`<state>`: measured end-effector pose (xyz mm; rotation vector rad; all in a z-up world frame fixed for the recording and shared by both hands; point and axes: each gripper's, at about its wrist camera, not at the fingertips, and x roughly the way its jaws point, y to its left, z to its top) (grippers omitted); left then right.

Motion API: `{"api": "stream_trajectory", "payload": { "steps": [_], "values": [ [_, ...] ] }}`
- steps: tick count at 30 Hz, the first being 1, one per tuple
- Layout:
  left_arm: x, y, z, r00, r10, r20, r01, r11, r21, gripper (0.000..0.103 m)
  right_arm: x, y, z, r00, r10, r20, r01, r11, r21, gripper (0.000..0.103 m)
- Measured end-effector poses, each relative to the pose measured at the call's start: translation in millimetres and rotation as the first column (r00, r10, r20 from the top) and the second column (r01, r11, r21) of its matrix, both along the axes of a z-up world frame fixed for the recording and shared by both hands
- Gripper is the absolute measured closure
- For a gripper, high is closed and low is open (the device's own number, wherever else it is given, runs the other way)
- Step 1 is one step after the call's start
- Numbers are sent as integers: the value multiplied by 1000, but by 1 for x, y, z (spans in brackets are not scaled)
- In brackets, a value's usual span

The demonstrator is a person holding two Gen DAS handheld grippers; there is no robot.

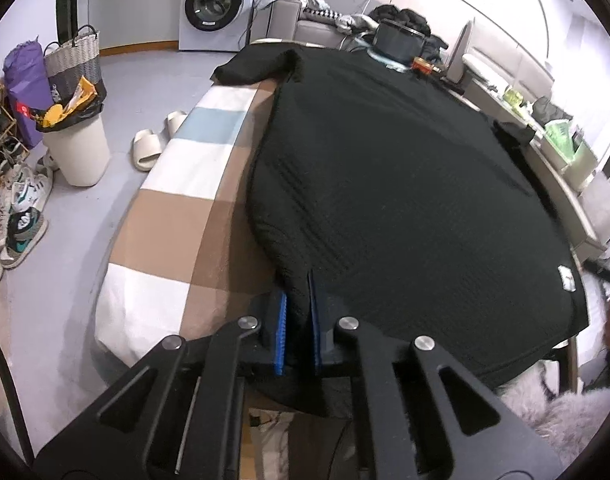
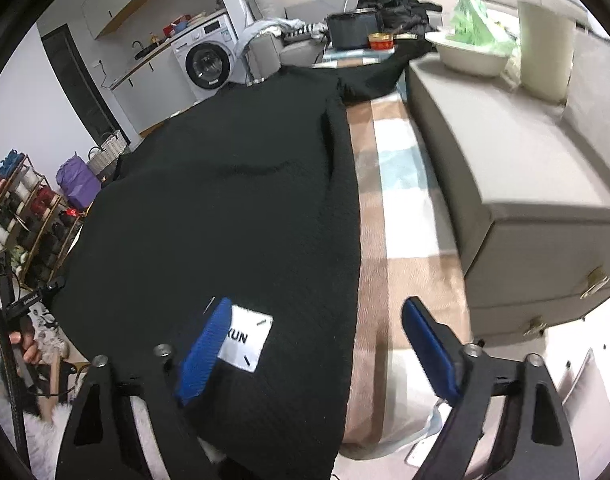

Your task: Fold small clothes

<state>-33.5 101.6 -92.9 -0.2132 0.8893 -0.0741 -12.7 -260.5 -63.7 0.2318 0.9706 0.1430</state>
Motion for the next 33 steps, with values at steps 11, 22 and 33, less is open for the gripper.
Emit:
{"api": "stream_trajectory", "payload": {
  "steps": [11,22,33],
  "values": [
    [-15,-2,20,998,-8,67,10,1000,-29,97,-2,2,-15,1000,6,-28,-6,1000,6,90],
    [-24,-4,29,995,-37,95,41,998,-45,97,-9,-16,9,997,-36,64,31,997,71,100],
    [-21,-4,57,980,-27,197,47,994,-98,97,-1,-21,33,967,-110,229,64,978,197,100]
  ]
}}
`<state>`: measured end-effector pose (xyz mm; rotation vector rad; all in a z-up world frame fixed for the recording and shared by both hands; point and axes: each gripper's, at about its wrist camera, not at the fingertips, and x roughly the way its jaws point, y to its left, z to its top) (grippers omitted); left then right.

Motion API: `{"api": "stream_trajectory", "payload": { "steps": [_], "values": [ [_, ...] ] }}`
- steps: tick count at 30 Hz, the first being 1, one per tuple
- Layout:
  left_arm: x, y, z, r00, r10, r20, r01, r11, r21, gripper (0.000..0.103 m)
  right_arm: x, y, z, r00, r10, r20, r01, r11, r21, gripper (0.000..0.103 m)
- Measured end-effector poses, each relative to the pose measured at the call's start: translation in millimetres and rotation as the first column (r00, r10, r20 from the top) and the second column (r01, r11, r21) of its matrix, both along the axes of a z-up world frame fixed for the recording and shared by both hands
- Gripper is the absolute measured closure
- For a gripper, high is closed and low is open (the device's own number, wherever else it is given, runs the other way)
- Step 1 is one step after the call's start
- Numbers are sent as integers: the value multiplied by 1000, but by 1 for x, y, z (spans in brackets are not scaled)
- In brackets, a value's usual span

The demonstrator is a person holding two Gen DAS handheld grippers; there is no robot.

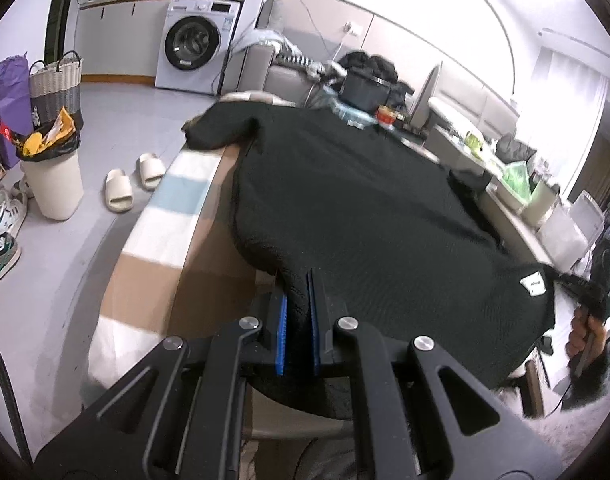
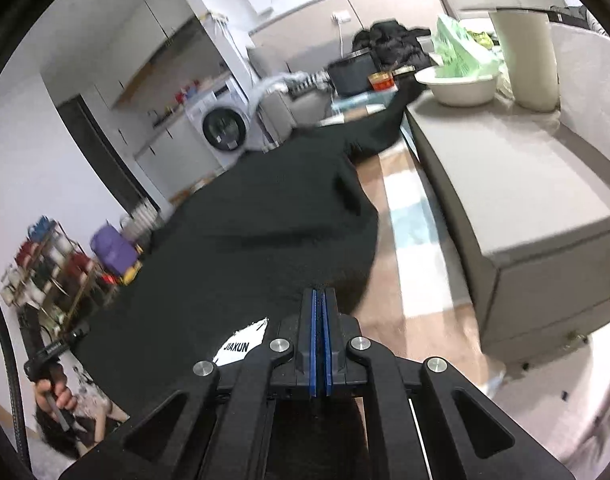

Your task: Fold small clothes

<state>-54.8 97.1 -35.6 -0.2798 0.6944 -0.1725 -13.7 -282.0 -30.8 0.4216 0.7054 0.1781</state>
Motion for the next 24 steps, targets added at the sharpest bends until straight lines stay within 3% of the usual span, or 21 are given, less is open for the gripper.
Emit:
{"api": "stream_trajectory", "payload": {
  "steps": [7,14,17,21,23,24],
  "values": [
    [23,-3,33,992,13,127,-12,1000,-7,97,12,4,24,993,-32,116,33,999,-6,100],
    [71,0,58,977,64,204,-62,998,-16,97,61,3,49,971,-137,196,151,987,-59,100],
    [106,5,56,976,107,187,-107,994,-9,97,95,-1,50,967,-184,178,200,977,-79,100],
    [157,5,37,981,166,98,-170,984,42,96,145,-3,38,970,-222,105,236,960,-149,100],
    [176,1,24,981,191,31,-193,977,95,93,161,1,28,970,-239,37,240,939,-245,90],
    [183,-1,16,980,198,-11,-195,973,123,89,165,-1,25,974,-228,8,223,945,-241,88]
  ]
}}
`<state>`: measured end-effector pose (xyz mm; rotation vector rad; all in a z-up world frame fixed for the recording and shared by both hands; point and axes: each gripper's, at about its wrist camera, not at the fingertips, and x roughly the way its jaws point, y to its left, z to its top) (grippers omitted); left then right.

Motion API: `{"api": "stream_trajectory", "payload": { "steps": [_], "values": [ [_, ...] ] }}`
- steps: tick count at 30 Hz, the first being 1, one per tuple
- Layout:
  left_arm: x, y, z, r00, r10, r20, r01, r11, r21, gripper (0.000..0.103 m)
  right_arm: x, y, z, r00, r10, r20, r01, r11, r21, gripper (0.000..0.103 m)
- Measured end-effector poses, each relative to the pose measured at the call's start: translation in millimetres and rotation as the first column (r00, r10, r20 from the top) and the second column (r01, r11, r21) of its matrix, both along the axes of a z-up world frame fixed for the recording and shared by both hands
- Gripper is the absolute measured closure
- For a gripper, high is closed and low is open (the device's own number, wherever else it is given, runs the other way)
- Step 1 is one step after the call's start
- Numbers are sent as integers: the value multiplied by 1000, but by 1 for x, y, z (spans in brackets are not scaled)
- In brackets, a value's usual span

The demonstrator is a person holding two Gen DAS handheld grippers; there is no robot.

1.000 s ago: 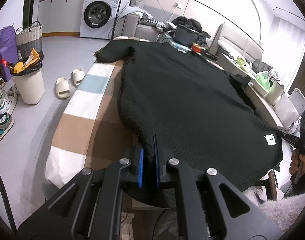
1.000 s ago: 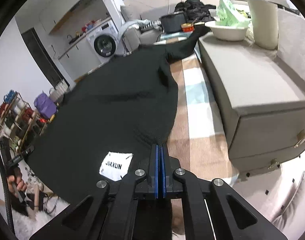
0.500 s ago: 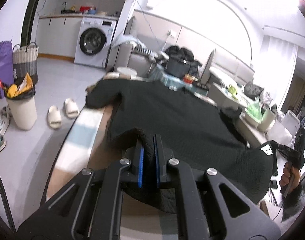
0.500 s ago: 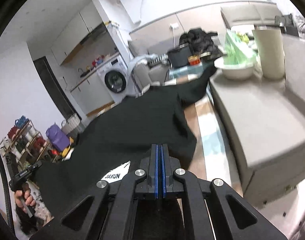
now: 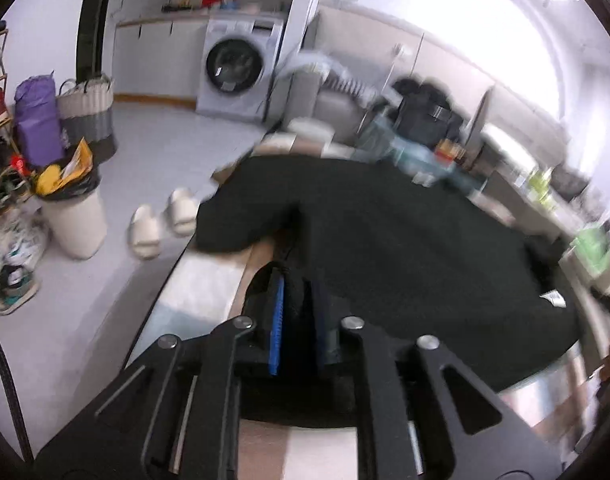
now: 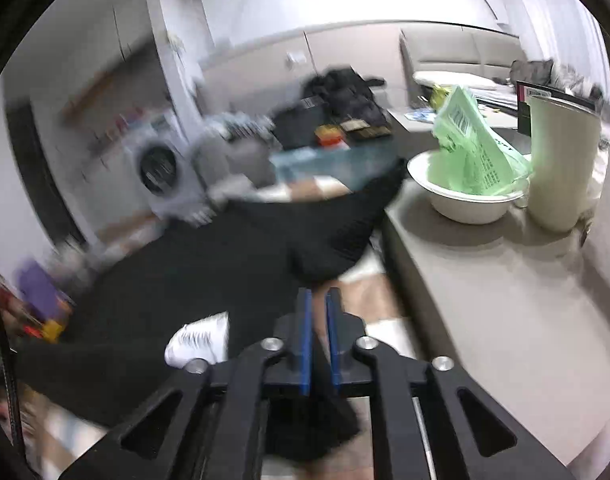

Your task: Fold small clothes

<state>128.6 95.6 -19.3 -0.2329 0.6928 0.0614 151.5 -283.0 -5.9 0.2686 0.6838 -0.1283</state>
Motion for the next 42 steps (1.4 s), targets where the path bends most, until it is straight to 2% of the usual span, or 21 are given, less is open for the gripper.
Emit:
{"api": "stream_trajectory", "payload": {
  "steps": [1,2,4,6,10,13,15,17,18,20,21,22,25,28,32,39,42],
  "values": [
    [4,0,-5,1000,5,-31,-5,1000,9,84,1,-3,-3,1000,18,-11,-18,999,30,83],
    [4,0,-10,999,5,-47,-5,1000,7,79,-1,-4,-4,999,28,-22,-27,999,40,72],
    [-1,4,-17,999,13,-47,-14,1000,-14,54,-6,-4,-9,998,44,-37,-43,999,33,56],
    [-8,9,-23,999,26,-43,-28,999,-38,37,-10,-5,-15,995,78,-58,-75,996,48,55],
    [-10,16,-47,995,-3,-103,-5,996,-84,36,-4,-6,-38,981,132,-144,-115,986,119,44],
    [-5,18,-62,991,-23,-134,7,992,-123,36,5,-5,-55,968,171,-183,-136,973,187,44],
    [0,15,-68,991,-47,-125,28,989,-147,36,12,-3,-62,963,190,-191,-154,970,189,44],
    [6,9,-69,991,-59,-123,41,989,-141,41,18,1,-66,959,202,-197,-171,972,165,44],
    [10,6,-72,989,-69,-134,50,988,-144,52,22,3,-68,957,206,-205,-175,971,161,44],
    [17,0,-73,987,-77,-139,58,989,-136,63,27,5,-73,955,203,-218,-174,974,145,47],
    [20,-4,-75,985,-92,-143,74,989,-127,76,29,6,-73,955,201,-217,-176,976,129,49],
    [23,-6,-77,983,-101,-153,83,989,-122,84,29,9,-73,954,200,-223,-178,977,115,58],
    [26,-20,-80,978,-119,-169,110,992,-61,91,28,15,-78,944,229,-240,-208,972,107,81],
    [23,-27,-78,975,-128,-183,121,991,-50,93,25,18,-77,931,252,-263,-232,967,107,87],
    [3,-29,-77,970,-150,-193,144,989,-46,93,12,19,-77,917,285,-279,-255,957,139,87],
    [-61,-26,-71,959,-183,-216,177,983,-47,93,-35,22,-73,889,342,-304,-309,939,153,87],
    [-87,-28,-67,951,-200,-237,197,980,-36,93,-59,25,-70,859,382,-342,-351,924,151,87]
  ]
}}
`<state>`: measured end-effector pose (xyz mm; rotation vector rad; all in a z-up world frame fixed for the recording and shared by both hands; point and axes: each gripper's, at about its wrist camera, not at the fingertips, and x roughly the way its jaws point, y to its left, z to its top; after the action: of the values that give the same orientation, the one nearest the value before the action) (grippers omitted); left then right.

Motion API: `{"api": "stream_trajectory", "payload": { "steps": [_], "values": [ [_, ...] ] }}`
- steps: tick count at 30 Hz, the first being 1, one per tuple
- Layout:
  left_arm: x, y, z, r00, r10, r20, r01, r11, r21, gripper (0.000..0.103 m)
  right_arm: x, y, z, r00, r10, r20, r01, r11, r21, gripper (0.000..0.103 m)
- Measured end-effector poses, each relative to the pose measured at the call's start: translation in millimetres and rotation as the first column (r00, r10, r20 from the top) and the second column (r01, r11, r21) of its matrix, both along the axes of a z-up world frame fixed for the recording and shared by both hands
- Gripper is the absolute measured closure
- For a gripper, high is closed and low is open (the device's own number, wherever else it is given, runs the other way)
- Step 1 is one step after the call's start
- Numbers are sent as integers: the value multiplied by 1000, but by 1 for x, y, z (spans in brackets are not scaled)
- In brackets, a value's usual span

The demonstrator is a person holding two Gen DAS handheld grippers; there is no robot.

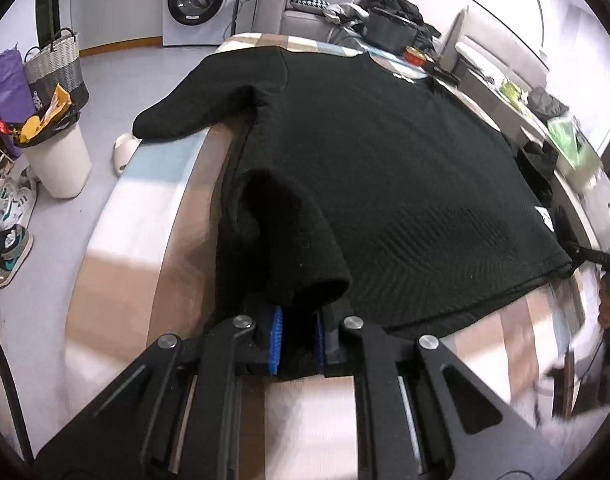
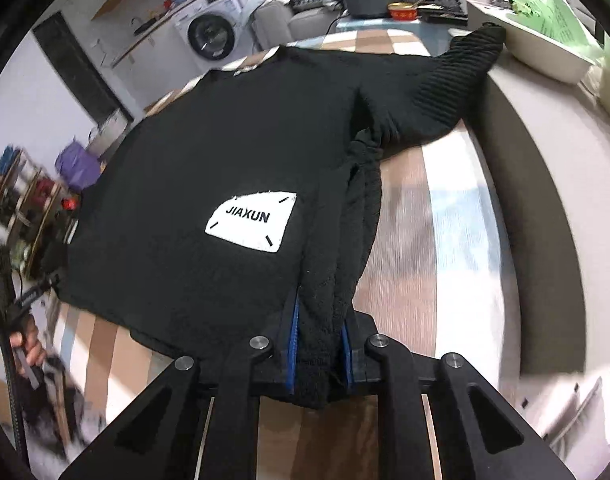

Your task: Fold small clothes

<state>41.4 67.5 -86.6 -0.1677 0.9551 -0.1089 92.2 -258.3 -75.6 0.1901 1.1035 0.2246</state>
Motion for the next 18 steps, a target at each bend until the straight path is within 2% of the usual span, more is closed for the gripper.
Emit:
{"api": "stream_trajectory", "payload": {
  "steps": [5,9,11,12,13,14,16,18],
  "values": [
    [-33,1,7,999,-31,-33,31,999,-14,93,-35,-1,6,993,97,-71,-100,994,-33,86],
    [-28,10,19,1000,-20,-16,18,998,-62,91,-36,-9,15,996,73,-60,-76,996,-53,78],
    [-34,20,26,1000,3,15,-1,996,-93,84,-37,-15,26,999,40,-3,-40,997,-59,74],
    [-35,25,32,999,16,41,-12,995,-101,76,-39,-18,35,999,15,37,-13,998,-69,72],
    [-36,29,38,997,34,65,-28,995,-97,68,-35,-23,47,996,-27,87,34,996,-83,62],
    [-36,33,43,995,59,85,-52,995,-84,65,-32,-28,56,990,-67,126,79,993,-90,51],
    [-31,42,52,988,104,118,-96,993,-71,56,-17,-43,72,963,-168,210,188,979,-82,48],
    [-21,48,59,980,142,142,-133,989,-71,51,1,-52,77,941,-238,242,265,960,-86,47]
  ]
}}
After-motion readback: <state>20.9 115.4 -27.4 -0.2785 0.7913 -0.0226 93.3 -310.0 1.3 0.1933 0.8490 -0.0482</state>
